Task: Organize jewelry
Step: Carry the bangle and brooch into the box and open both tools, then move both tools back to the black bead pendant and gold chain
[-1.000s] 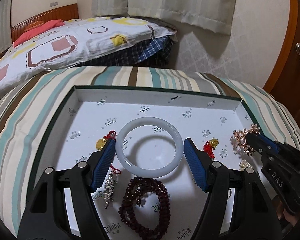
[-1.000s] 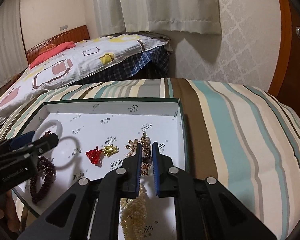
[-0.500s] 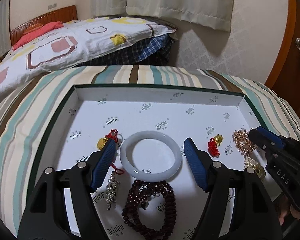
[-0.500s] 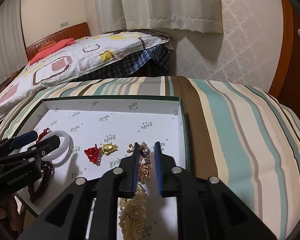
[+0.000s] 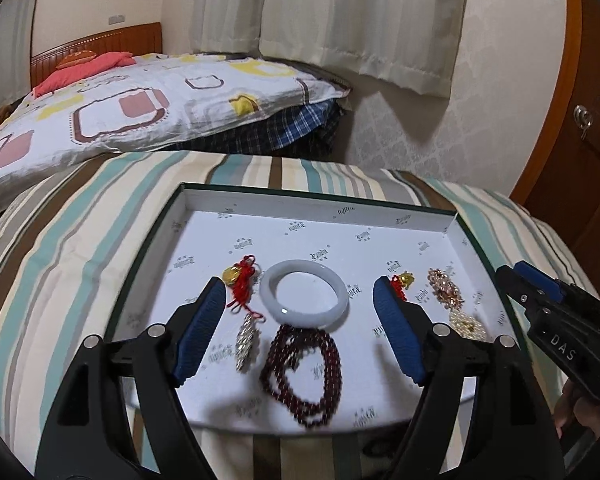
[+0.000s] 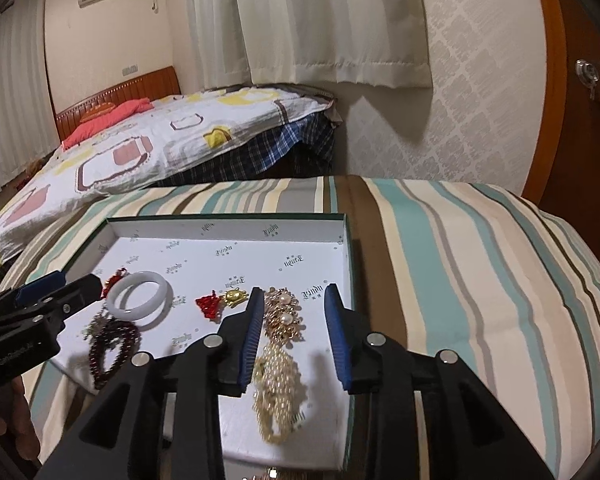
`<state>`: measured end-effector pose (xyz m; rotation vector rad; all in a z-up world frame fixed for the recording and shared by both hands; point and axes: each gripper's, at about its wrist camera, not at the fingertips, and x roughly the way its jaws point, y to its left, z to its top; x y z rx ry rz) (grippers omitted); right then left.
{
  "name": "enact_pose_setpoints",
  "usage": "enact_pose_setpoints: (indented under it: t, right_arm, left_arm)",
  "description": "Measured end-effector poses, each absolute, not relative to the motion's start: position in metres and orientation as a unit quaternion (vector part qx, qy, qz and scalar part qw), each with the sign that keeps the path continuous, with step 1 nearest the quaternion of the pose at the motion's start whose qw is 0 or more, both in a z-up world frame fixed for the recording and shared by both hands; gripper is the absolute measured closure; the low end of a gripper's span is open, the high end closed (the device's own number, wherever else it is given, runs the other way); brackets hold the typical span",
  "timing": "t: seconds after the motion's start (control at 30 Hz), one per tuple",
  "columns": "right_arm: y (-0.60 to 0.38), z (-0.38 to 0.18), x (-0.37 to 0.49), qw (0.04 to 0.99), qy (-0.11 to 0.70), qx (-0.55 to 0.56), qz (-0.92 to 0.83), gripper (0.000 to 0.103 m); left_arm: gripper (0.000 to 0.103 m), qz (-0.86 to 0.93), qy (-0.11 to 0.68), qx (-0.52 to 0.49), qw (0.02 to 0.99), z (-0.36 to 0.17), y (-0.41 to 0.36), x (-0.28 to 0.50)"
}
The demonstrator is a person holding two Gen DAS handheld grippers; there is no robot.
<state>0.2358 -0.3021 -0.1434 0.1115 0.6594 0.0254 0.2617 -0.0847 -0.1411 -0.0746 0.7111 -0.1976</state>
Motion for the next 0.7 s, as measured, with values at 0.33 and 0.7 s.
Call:
enact_pose_setpoints:
  t: [0.33,0.7]
  right_arm:
    - [-0.295,-0.137,0.191,0.947,0.316,0.051,0.011,0.060]
    - [-0.289,-0.139,0.146,0.948,0.316,0.047,0.010,0.058]
  left_arm:
    - [0.027,-0.095,0.337,-0.046,0.936,-0.131,-0.072,0.217]
    - [0.027,-0.087,0.338,-0.045,0.936,-0.131,-0.058,0.170]
